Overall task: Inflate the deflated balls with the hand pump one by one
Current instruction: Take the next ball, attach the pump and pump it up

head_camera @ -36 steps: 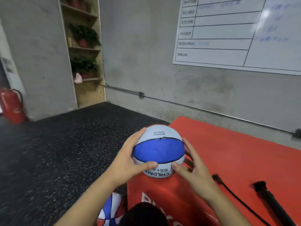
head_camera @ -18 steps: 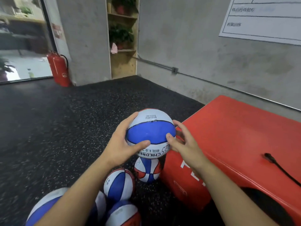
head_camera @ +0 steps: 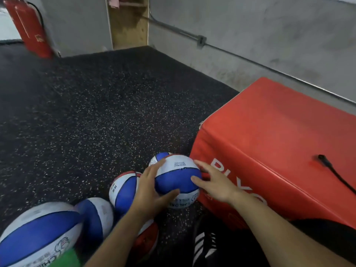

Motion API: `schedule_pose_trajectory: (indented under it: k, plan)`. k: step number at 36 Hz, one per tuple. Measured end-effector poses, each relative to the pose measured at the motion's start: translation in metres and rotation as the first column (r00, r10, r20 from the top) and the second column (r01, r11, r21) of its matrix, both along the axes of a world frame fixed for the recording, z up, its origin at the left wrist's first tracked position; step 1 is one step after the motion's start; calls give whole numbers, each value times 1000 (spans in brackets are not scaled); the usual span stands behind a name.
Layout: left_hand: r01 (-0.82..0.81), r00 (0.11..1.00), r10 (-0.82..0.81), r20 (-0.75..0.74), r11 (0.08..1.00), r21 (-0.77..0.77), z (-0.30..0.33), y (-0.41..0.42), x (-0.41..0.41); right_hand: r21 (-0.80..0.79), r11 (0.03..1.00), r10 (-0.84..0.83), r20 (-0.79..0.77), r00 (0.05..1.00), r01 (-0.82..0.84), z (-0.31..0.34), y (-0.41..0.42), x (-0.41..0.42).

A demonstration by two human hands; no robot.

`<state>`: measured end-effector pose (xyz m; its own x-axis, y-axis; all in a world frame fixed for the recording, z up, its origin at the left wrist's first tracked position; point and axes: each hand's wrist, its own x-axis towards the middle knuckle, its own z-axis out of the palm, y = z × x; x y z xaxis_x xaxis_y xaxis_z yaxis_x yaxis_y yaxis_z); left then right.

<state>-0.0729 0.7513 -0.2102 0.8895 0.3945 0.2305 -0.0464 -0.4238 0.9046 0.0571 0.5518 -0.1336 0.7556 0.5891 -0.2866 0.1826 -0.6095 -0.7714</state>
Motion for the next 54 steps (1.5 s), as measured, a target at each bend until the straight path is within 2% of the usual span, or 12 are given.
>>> schedule_pose_trajectory:
  k: [2, 5, 17, 19, 23, 27, 32, 38, 45, 47, 50, 54]
  plan:
    - [14, 999, -14, -45, 1000, 6, -16, -12, 2, -97, 994, 46, 56, 997, -40, -20, -8, 4]
    - [38, 990, -41, -134, 999, -26, -41, -26, 3, -184, 982, 53, 16, 998, -50, -52, -23, 11]
    - [-26, 937, -20, -348, 992, -127, -104, -53, 15, -272, 962, 8, -101, 995, -35, -125, -22, 27]
    - [-24, 917, -14, -397, 995, -92, -112, -54, 19, -307, 949, 38, -123, 992, -75, -134, -19, 30]
    - [76, 854, 4, -521, 988, 133, -133, -53, 25, -403, 878, 162, -257, 953, -257, -151, -11, 30]
    - [105, 811, -34, -584, 990, 88, -134, -54, 30, -436, 844, 176, -325, 929, -312, -160, -7, 26]
    - [110, 801, -47, -597, 991, 70, -135, -52, 31, -409, 870, 151, -312, 938, -276, -153, -8, 31]
    - [66, 849, -9, -528, 994, 90, -115, -50, 38, -288, 951, 30, -282, 959, -115, -136, -10, 29]
    - [60, 957, -43, -288, 997, 50, -52, -52, 61, -114, 993, -57, -214, 975, 33, -75, -35, 29]
    - [70, 973, -63, -223, 997, 24, -27, -56, 71, -43, 995, -102, -188, 977, 95, -47, -47, 29]
    - [172, 976, -169, -134, 985, 10, 14, -68, 89, 89, 971, -210, -139, 968, 223, -4, -75, 31]
    - [219, 976, -219, -10, 973, 76, 75, -107, 111, 229, 920, -304, -92, 948, 317, 62, -126, 20]
